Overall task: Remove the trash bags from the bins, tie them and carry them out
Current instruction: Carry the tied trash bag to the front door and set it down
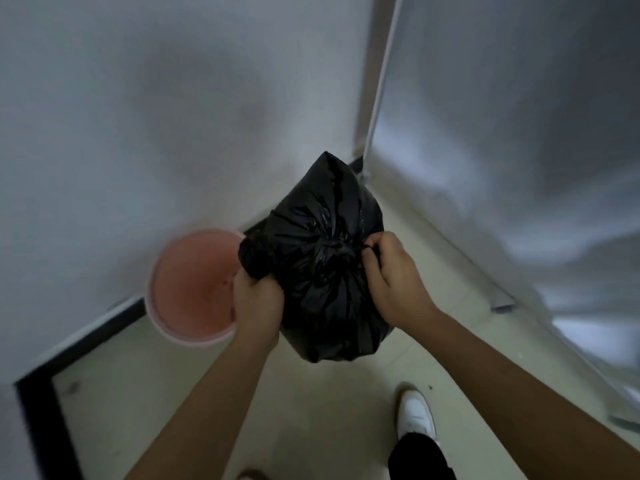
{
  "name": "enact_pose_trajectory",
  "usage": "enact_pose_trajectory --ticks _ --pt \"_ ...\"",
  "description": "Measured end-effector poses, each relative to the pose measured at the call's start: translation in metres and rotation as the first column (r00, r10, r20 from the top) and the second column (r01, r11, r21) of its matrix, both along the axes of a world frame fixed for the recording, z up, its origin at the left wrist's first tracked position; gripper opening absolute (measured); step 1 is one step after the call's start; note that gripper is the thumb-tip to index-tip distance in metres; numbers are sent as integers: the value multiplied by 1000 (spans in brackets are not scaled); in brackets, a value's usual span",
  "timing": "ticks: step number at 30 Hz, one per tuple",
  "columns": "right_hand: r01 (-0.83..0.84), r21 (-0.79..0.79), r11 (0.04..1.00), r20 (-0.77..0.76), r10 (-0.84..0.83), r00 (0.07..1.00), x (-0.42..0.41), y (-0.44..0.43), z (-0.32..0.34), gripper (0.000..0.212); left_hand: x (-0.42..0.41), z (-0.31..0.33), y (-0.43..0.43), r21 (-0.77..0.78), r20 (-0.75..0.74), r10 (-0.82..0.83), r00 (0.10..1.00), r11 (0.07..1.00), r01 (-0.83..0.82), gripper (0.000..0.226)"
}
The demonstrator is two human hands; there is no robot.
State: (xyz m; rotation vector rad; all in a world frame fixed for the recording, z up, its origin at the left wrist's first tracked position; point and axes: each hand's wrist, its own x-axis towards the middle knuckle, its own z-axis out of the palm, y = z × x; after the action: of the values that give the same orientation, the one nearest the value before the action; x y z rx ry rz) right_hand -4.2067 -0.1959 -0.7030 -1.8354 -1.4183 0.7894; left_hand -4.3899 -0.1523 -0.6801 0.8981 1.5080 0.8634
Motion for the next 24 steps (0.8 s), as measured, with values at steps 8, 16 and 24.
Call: enact_pose_trajectory --ticks 8,16,24 --pt "85 222 971 39 -96 995 28 28 341 9 22 345 42 249 6 -88 996 965 83 11" --pt "175 536 826 125 -283 951 38 -15 612 9 36 607 17 520 54 -322 945 817 248 21" --pt "470 598 649 104 -645 757 24 -190 663 10 70 656 -97 542 172 -597 784 721 431 24"
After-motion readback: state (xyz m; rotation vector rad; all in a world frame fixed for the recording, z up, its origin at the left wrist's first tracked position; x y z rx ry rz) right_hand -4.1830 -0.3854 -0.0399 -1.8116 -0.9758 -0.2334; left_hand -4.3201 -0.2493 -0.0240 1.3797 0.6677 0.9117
